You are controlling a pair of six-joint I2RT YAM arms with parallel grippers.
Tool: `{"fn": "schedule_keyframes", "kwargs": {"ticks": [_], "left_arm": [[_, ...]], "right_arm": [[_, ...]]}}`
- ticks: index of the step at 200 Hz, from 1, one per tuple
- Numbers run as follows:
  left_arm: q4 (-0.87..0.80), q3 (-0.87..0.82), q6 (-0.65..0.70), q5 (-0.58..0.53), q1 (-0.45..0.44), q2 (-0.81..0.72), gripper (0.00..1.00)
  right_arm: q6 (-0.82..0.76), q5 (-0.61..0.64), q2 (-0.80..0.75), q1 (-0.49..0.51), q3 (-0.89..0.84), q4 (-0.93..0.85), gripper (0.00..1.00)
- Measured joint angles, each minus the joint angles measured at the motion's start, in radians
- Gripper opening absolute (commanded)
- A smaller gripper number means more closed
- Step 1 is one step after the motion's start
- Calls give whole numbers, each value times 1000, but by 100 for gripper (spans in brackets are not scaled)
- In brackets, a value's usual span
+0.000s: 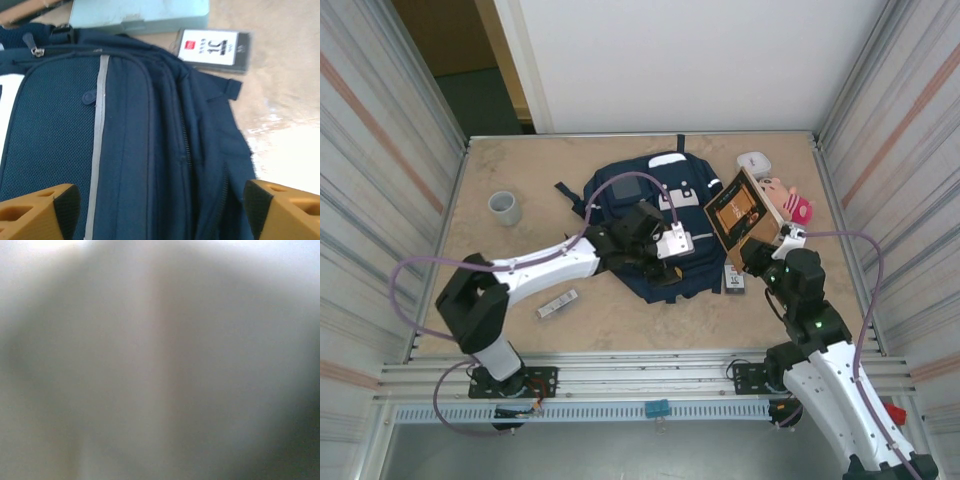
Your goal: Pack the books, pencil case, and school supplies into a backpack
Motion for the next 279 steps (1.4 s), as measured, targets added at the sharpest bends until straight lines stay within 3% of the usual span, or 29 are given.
{"fn": "schedule_keyframes", "kwargs": {"ticks": [127,148,183,192,210,242,279], "left_arm": [[34,182,-86,-140,35,280,88],[33,183,-84,-158,37,293,71],[47,146,-100,-195,29,282,16],[55,111,-121,-213,31,261,7],[63,32,-158,-234,39,196,0],[43,-88,-267,-242,50,32,0],[6,-96,-388,-174,110,-89,0]], "right_arm": [[-1,-23,25,0,0,-14,0],[-1,-24,26,0,0,-14,0],[-1,-27,35,0,0,-14,0],[-1,-35,45,-3,0,-14,0],[-1,-67,73,-18,0,-12,0],[1,-125,147,-57,15,-14,0],[41,-139,139,-129,80,-85,0]]}}
